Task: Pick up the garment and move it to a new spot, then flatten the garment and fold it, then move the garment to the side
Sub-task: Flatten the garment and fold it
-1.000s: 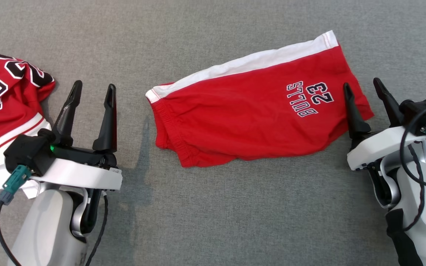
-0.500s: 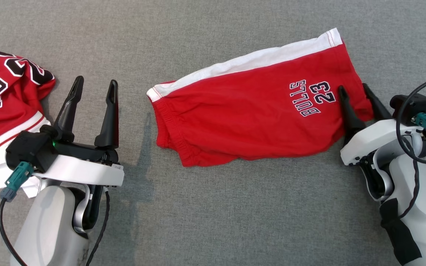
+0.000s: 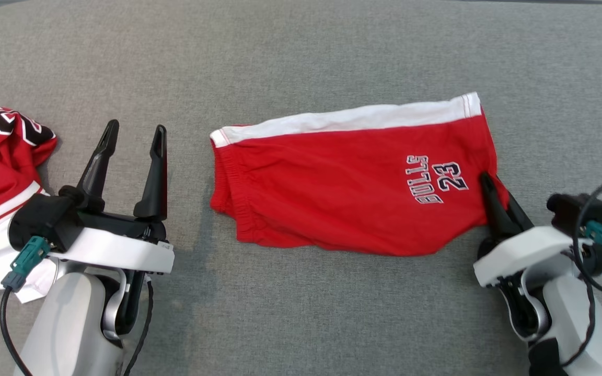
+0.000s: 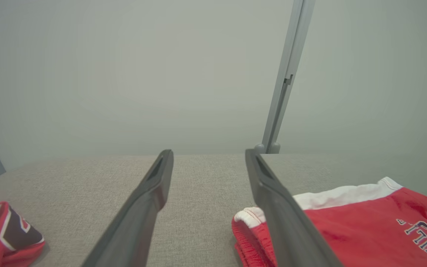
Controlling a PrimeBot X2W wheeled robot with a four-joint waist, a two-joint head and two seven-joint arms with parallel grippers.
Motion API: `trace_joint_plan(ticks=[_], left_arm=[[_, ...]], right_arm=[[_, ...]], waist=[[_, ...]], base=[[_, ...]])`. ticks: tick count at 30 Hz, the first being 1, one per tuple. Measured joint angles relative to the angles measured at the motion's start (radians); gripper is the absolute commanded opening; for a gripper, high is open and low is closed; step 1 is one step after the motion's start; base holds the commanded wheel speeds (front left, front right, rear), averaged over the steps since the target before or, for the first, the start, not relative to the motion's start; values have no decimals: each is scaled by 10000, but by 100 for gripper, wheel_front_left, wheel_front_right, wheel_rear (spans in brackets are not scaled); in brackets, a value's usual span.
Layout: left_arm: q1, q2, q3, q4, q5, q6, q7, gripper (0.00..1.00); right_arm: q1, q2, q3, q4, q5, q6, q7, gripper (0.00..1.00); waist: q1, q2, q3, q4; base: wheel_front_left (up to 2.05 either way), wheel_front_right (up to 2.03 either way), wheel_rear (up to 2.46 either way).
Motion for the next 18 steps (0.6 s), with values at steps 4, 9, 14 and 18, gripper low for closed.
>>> trace_joint_plan(ticks=[4,9,14,18], left_arm=[[174,8,-35,-59,-10,48,119,100],[239,69,-81,-198,-25,90,261,100],[369,171,-82,-305,-35,194,336,100],[374,192,-90,-351,-50,226,380,100]], right_arm=[[802,46,-405,-617,40,0,0,0],[1429,90,-867,-1137,-19,-2,286,0],[1578,169,-968,-1645,-2,-2,637,0],[1565,201,-986,-2013,8,-2,817,0]], waist=[[0,0,-157,-185],[0,0,-276,-384],[0,0,-292,-526],[-1,0,-264,-588]], base=[[0,0,0],[0,0,0],[0,0,0],[0,0,0]])
